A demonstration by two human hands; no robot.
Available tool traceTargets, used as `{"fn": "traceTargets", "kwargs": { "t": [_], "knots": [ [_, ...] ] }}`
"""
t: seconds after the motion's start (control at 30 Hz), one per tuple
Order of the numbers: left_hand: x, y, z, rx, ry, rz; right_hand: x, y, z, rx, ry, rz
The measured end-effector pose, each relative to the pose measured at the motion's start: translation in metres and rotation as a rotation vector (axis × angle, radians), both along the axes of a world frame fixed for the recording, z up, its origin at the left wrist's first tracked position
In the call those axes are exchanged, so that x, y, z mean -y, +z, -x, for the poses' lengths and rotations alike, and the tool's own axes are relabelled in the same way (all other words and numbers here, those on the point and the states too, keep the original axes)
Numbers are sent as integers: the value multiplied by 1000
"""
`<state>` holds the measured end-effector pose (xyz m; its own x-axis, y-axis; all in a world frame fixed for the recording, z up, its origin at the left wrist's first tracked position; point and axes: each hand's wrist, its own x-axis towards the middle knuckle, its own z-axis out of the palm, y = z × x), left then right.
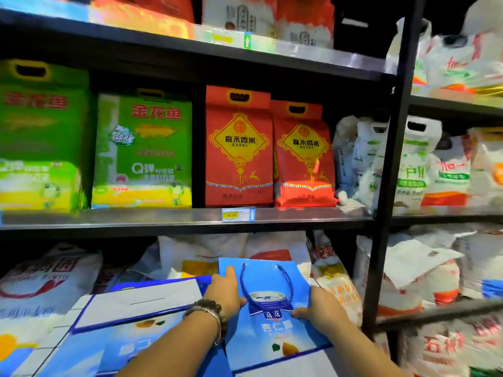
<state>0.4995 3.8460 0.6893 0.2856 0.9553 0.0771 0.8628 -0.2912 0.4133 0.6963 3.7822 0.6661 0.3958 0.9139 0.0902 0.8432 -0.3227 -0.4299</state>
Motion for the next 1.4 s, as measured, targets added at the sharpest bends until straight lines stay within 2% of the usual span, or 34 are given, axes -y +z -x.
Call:
{"fn": "traceTargets", "kwargs": {
  "t": [0.07,0.17,0.23,0.3,0.33,0.43,0.53,0.67,0.8,0.93,1.07,1.17,1.27,1.33,1.4],
  "knots": [
    [-2,-11,-1,-23,3,-20,-5,-8,1,5,-23,-22],
    [-3,-20,-4,-39,1,-68,-6,-16,2,109,-72,-58],
    [-1,-20,-7,-135,20,-187,-3,-19,5,234,-107,-82],
    [4,-16,-13,-265,-47,-341,-2,-15,10,332,-107,-121],
    [6,-16,-18,-276,-106,-355,-2,-12,13,380,-89,-131],
    [13,-27,-28,-274,-213,-212,-7,-7,27,530,43,-184],
    [14,-48,-32,-324,-222,-82,-13,-17,38,467,154,-150],
    [14,-61,-32,-339,-221,-45,-13,-30,42,312,198,-100],
    [9,-71,-33,-336,-209,-14,-17,-40,41,333,275,127],
    [4,-74,-34,-359,-216,25,-20,-44,40,293,289,231],
    [4,-61,-34,-324,-227,157,-22,-42,41,262,290,298],
    [11,-26,-31,-268,-251,204,-16,-42,44,310,250,179],
    [30,30,-27,-41,-292,153,-13,-43,47,429,186,-82],
    [47,64,-19,92,-327,86,-9,-30,55,549,221,-178],
    [69,87,-3,75,-386,3,-5,-16,65,648,271,-254]
  ]
}}
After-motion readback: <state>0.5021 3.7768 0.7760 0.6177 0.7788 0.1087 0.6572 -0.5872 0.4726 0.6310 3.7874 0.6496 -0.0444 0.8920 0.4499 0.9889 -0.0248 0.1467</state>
